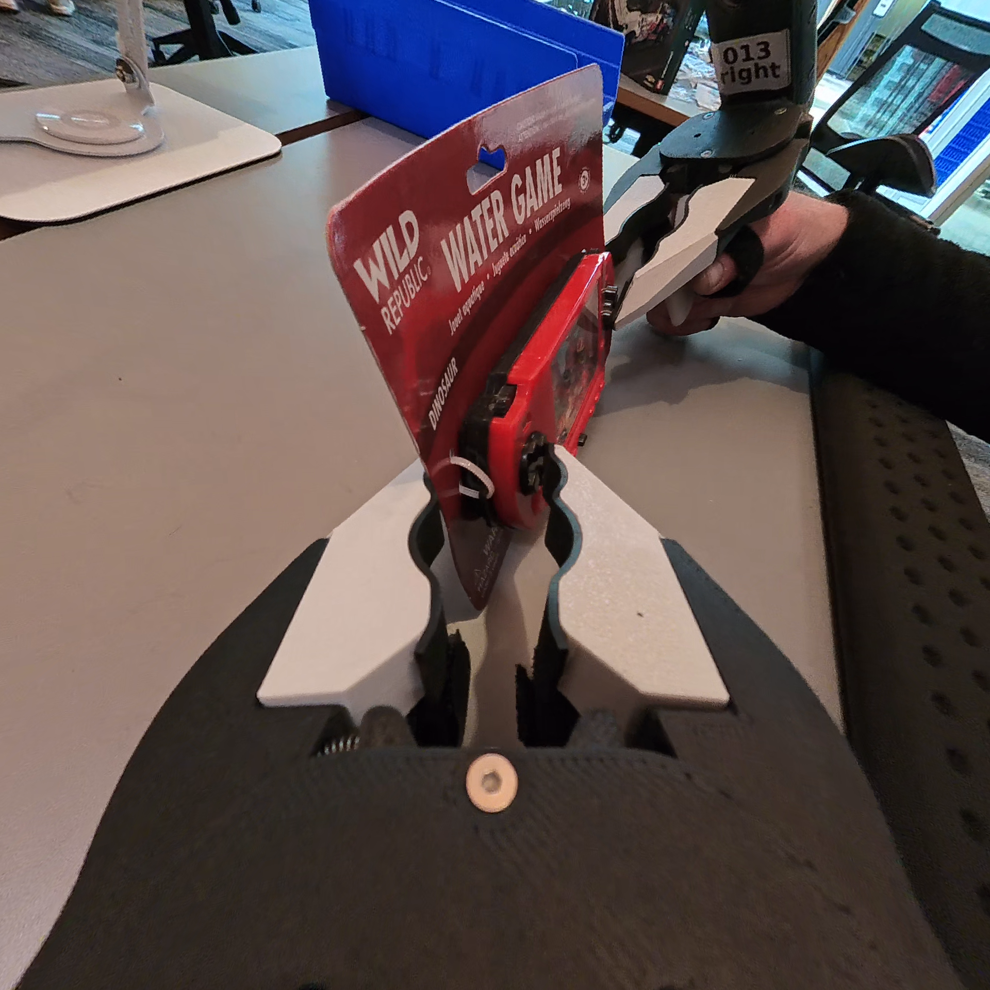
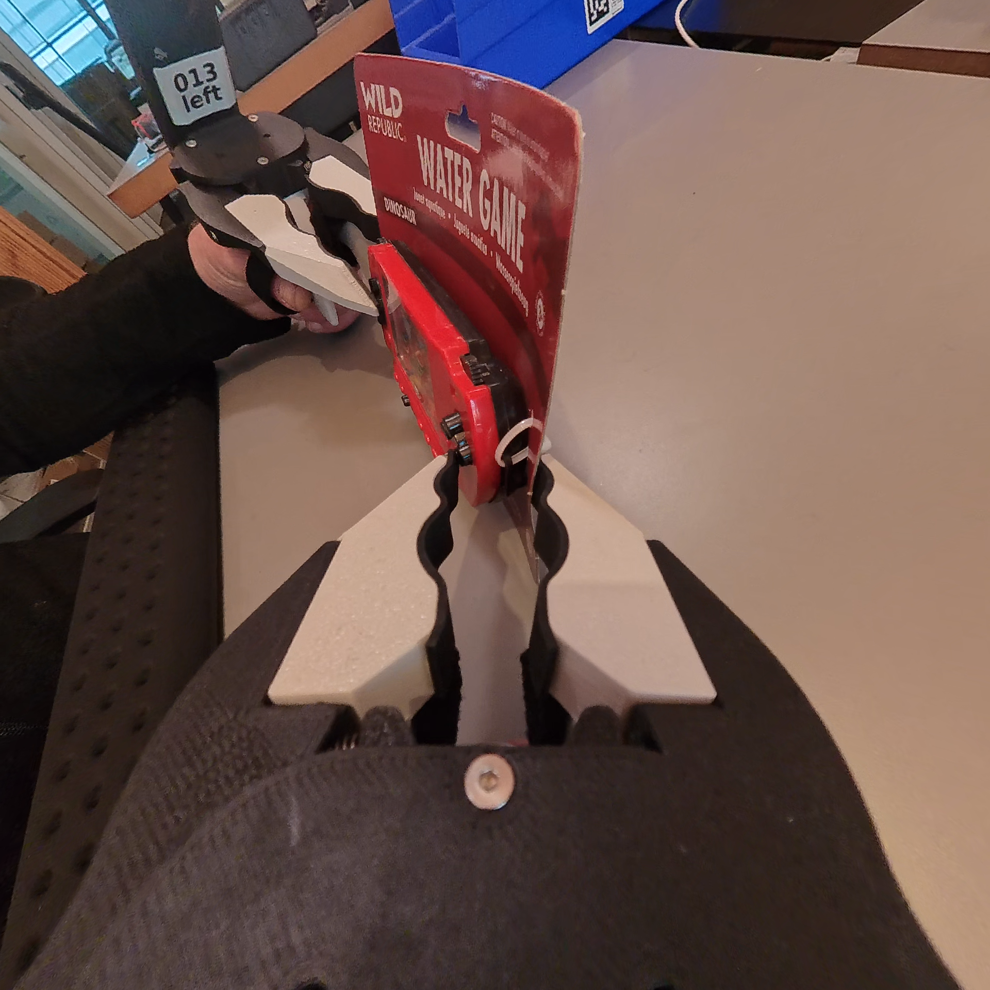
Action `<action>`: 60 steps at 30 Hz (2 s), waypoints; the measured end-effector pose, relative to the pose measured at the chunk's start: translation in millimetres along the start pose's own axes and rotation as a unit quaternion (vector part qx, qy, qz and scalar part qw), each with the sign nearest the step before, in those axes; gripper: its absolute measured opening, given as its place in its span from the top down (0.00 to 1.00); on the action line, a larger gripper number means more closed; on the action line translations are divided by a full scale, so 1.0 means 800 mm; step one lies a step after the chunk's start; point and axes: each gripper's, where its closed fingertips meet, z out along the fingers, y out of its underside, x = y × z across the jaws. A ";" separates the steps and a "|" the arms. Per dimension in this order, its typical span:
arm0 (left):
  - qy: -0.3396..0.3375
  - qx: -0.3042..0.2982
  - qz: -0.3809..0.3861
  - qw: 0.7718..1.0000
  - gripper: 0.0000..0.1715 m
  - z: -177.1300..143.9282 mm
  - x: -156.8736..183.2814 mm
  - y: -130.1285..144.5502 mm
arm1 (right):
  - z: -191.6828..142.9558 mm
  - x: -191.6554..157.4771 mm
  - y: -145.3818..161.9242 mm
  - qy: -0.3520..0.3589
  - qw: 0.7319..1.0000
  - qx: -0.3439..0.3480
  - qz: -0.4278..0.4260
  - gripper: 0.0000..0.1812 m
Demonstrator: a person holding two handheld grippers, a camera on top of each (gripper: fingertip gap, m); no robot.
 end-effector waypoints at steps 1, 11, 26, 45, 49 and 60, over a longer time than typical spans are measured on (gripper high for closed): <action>-0.005 -0.001 0.002 1.000 0.81 0.001 -0.001 0.000 | 0.000 0.000 0.000 0.002 1.000 0.000 -0.002 0.87; 0.006 0.005 -0.006 1.000 0.78 -0.002 0.006 0.000 | -0.002 -0.003 0.001 -0.006 1.000 0.007 -0.013 0.83; 0.026 -0.019 -0.079 0.996 0.83 0.006 -0.003 -0.002 | -0.001 0.004 -0.001 -0.002 1.000 0.003 0.005 0.84; 0.019 -0.027 -0.047 0.998 0.80 0.011 -0.001 -0.007 | -0.008 0.014 -0.014 -0.020 0.996 0.035 0.081 0.86; 0.025 -0.030 -0.056 0.998 0.80 0.016 -0.006 -0.011 | -0.005 0.026 -0.015 -0.014 0.994 0.026 0.106 0.87; 0.029 -0.036 -0.052 0.998 0.80 0.023 -0.011 -0.014 | -0.013 0.032 -0.021 -0.001 0.994 0.047 0.094 0.81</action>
